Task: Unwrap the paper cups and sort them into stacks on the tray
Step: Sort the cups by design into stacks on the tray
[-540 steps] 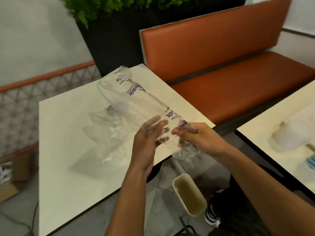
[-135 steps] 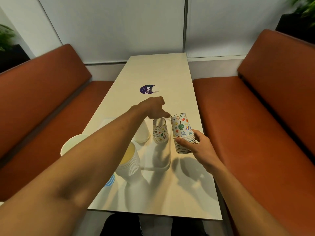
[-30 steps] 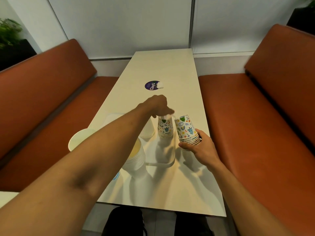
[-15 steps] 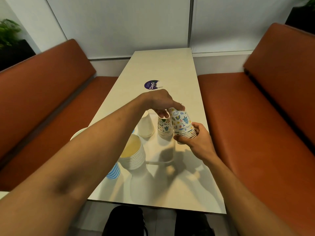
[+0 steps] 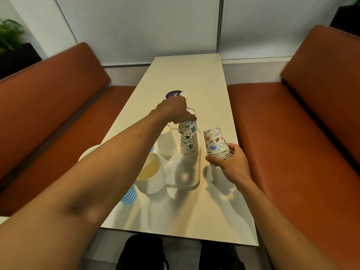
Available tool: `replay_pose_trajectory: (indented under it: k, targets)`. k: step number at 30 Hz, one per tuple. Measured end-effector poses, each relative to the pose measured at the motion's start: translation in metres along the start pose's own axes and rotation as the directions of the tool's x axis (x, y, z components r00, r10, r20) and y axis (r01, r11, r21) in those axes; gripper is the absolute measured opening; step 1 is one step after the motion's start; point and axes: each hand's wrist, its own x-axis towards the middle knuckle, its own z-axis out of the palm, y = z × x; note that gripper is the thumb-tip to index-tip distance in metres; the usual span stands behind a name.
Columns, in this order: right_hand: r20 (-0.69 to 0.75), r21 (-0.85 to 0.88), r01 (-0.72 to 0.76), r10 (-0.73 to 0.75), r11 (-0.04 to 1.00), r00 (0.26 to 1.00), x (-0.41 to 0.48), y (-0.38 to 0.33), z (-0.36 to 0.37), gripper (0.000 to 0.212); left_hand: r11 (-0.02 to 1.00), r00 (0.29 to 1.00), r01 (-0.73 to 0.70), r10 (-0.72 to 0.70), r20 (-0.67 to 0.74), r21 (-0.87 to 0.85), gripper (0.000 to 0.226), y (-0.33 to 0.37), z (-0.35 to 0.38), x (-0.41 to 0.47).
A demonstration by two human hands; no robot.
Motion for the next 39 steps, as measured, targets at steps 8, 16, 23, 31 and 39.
replay_pose_trajectory:
  k: [8,16,23,31,39]
  targets:
    - [0.034,-0.024,0.013,-0.013,1.0,0.999,0.002,-0.007,-0.001,0.081,0.989,0.992,-0.043,0.026,0.122,0.144,0.061,0.004,0.031,0.006]
    - [0.05,-0.014,0.017,-0.016,1.0,0.999,0.001,-0.002,-0.003,0.084,0.99,0.991,-0.095,0.083,0.104,0.108,0.077,0.001,0.021,-0.003]
    - [0.113,0.068,0.048,-0.055,0.997,0.992,0.002,-0.019,-0.001,0.083,0.948,0.964,-0.166,0.214,0.157,-0.273,0.072,0.024,0.004,-0.023]
    - [0.128,0.068,0.077,-0.086,0.995,0.988,-0.001,-0.03,-0.001,0.079,0.944,0.944,-0.213,0.266,0.198,-0.253,0.05,0.025,0.002,-0.015]
    - [0.059,0.047,0.031,-0.034,0.998,0.998,0.001,-0.023,-0.006,0.082,0.966,0.988,-0.13,0.108,-0.108,-0.223,0.051,0.01,-0.02,-0.002]
